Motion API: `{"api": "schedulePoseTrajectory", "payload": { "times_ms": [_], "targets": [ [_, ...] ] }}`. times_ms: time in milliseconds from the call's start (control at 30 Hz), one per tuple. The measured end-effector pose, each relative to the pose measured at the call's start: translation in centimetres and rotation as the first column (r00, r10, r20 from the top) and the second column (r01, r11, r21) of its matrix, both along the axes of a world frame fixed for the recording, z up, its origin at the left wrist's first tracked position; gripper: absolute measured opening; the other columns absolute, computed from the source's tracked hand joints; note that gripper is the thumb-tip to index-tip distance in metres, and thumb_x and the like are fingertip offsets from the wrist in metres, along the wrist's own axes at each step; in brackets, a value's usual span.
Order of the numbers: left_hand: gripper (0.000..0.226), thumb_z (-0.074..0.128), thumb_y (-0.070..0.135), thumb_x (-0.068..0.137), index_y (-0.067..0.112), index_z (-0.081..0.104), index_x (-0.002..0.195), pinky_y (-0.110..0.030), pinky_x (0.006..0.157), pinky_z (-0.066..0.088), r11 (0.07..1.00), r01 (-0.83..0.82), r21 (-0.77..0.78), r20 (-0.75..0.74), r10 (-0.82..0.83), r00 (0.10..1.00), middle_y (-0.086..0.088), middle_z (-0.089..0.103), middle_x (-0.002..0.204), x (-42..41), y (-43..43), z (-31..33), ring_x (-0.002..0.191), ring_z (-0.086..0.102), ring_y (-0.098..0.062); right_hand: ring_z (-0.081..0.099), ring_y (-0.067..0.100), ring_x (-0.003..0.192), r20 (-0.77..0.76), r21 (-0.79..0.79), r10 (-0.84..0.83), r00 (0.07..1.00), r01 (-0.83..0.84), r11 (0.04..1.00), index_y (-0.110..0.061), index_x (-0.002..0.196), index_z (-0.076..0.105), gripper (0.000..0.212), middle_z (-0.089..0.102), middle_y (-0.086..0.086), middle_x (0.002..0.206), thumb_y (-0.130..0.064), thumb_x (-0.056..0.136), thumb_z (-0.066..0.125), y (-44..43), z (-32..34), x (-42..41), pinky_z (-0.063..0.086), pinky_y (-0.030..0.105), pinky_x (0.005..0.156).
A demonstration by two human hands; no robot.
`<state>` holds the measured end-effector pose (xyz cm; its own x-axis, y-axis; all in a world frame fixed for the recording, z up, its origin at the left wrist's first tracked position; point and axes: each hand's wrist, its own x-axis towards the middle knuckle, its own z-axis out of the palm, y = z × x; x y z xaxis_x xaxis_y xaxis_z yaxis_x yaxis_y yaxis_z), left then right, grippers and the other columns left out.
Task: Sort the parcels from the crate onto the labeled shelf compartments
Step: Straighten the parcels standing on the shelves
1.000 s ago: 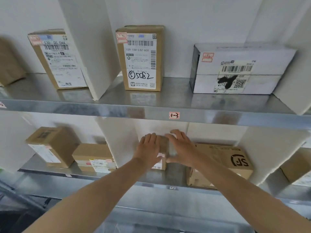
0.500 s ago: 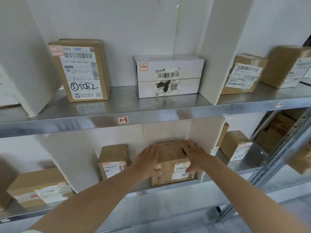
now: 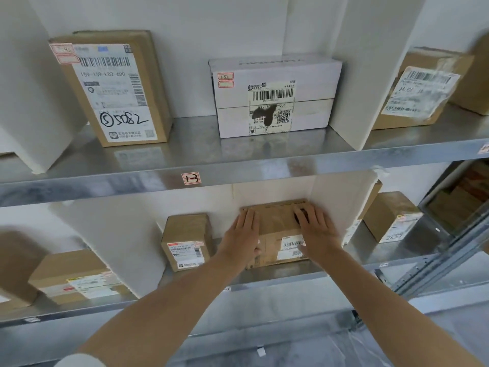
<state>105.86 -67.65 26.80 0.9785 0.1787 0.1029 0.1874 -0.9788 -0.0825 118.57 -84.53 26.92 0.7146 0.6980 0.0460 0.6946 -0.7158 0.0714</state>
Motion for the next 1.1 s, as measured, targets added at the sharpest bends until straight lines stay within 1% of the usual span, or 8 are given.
{"api": "schedulePoseTrajectory", "payload": {
  "times_ms": [133, 333, 533, 600, 700, 833, 933, 1100],
  "targets": [
    [0.086, 0.055, 0.045, 0.094, -0.006, 0.017, 0.151, -0.038, 0.123, 0.006, 0.998, 0.025, -0.053, 0.086, -0.02, 0.996, -0.02, 0.022, 0.158, -0.9, 0.5, 0.7, 0.149, 0.015, -0.034, 0.004, 0.022, 0.144, -0.166, 0.135, 0.163, 0.973, -0.142, 0.981, -0.03, 0.152, 0.014, 0.096, 0.014, -0.004, 0.147, -0.047, 0.079, 0.073, 0.5, 1.0, -1.6, 0.0, 0.039, 0.121],
    [0.059, 0.076, 0.027, 0.07, -0.005, 0.061, 0.118, -0.036, 0.104, 0.045, 0.988, 0.151, -0.037, 0.301, -0.133, 0.944, -0.016, 0.064, 0.117, -5.9, 1.8, 1.8, 0.115, 0.059, -0.031, 0.029, 0.02, 0.141, -0.25, 0.287, 0.351, 0.902, -0.278, 0.917, -0.016, 0.148, 0.036, 0.064, 0.036, 0.001, 0.149, -0.038, 0.093, 0.061, 2.7, 4.5, -7.1, 0.024, 0.034, 0.117],
    [0.055, 0.066, 0.032, 0.068, 0.006, 0.063, 0.116, -0.027, 0.099, 0.04, 0.951, 0.303, 0.059, 0.303, -0.306, 0.903, -0.007, 0.064, 0.114, -15.0, 5.7, 2.9, 0.112, 0.05, -0.021, 0.041, 0.011, 0.126, -0.272, 0.297, 0.441, 0.855, -0.362, 0.884, -0.016, 0.127, 0.055, 0.04, 0.051, -0.003, 0.126, -0.025, 0.089, 0.064, 6.5, 6.5, -14.6, 0.037, 0.027, 0.102],
    [0.058, 0.046, 0.039, 0.076, 0.008, 0.058, 0.124, -0.032, 0.096, 0.048, 0.964, 0.266, 0.025, 0.273, -0.262, 0.926, -0.006, 0.06, 0.122, -19.7, 7.7, 3.6, 0.118, 0.049, -0.021, 0.039, 0.01, 0.128, -0.259, 0.268, 0.464, 0.847, -0.399, 0.877, -0.018, 0.127, 0.056, 0.038, 0.051, -0.004, 0.128, -0.028, 0.091, 0.063, 8.3, 7.2, -17.8, 0.038, 0.029, 0.103],
    [0.058, 0.042, 0.041, 0.082, 0.009, 0.053, 0.128, -0.038, 0.099, 0.05, 0.988, 0.153, -0.032, 0.261, -0.14, 0.955, -0.004, 0.056, 0.126, -27.8, 10.8, 4.4, 0.123, 0.048, -0.022, 0.042, 0.014, 0.128, -0.257, 0.18, 0.48, 0.838, -0.447, 0.876, -0.019, 0.131, 0.055, 0.039, 0.05, -0.002, 0.133, -0.033, 0.095, 0.058, 12.0, 7.9, -23.5, 0.043, 0.034, 0.098],
    [0.052, 0.059, 0.035, 0.085, 0.005, 0.057, 0.127, -0.036, 0.097, 0.051, 0.999, -0.035, -0.038, 0.252, 0.044, 0.967, -0.007, 0.059, 0.128, -39.2, 15.9, 4.8, 0.123, 0.054, -0.026, 0.047, 0.021, 0.127, -0.236, 0.097, 0.588, 0.774, -0.583, 0.807, -0.017, 0.134, 0.053, 0.043, 0.052, 0.002, 0.131, -0.028, 0.093, 0.058, 18.2, 7.9, -31.9, 0.044, 0.033, 0.096],
    [0.054, 0.083, 0.031, 0.068, 0.005, 0.066, 0.112, -0.034, 0.083, 0.059, 0.988, -0.155, 0.026, 0.25, 0.143, 0.958, -0.008, 0.068, 0.112, -46.4, 19.4, 5.3, 0.104, 0.066, -0.027, 0.05, 0.023, 0.123, -0.223, 0.095, 0.608, 0.762, -0.603, 0.792, -0.018, 0.138, 0.047, 0.047, 0.049, 0.001, 0.133, -0.035, 0.095, 0.057, 22.5, 8.1, -37.5, 0.043, 0.032, 0.094],
    [0.054, 0.079, 0.033, 0.071, 0.004, 0.064, 0.113, -0.035, 0.084, 0.057, 0.941, -0.331, 0.072, 0.165, 0.316, 0.934, -0.009, 0.066, 0.113, -53.7, 24.1, 5.5, 0.104, 0.063, -0.029, 0.042, 0.026, 0.132, -0.187, 0.155, 0.635, 0.75, -0.616, 0.773, -0.01, 0.14, 0.043, 0.055, 0.044, 0.006, 0.144, -0.039, 0.096, 0.059, 28.2, 8.1, -43.4, 0.037, 0.033, 0.103]
  ]
}}
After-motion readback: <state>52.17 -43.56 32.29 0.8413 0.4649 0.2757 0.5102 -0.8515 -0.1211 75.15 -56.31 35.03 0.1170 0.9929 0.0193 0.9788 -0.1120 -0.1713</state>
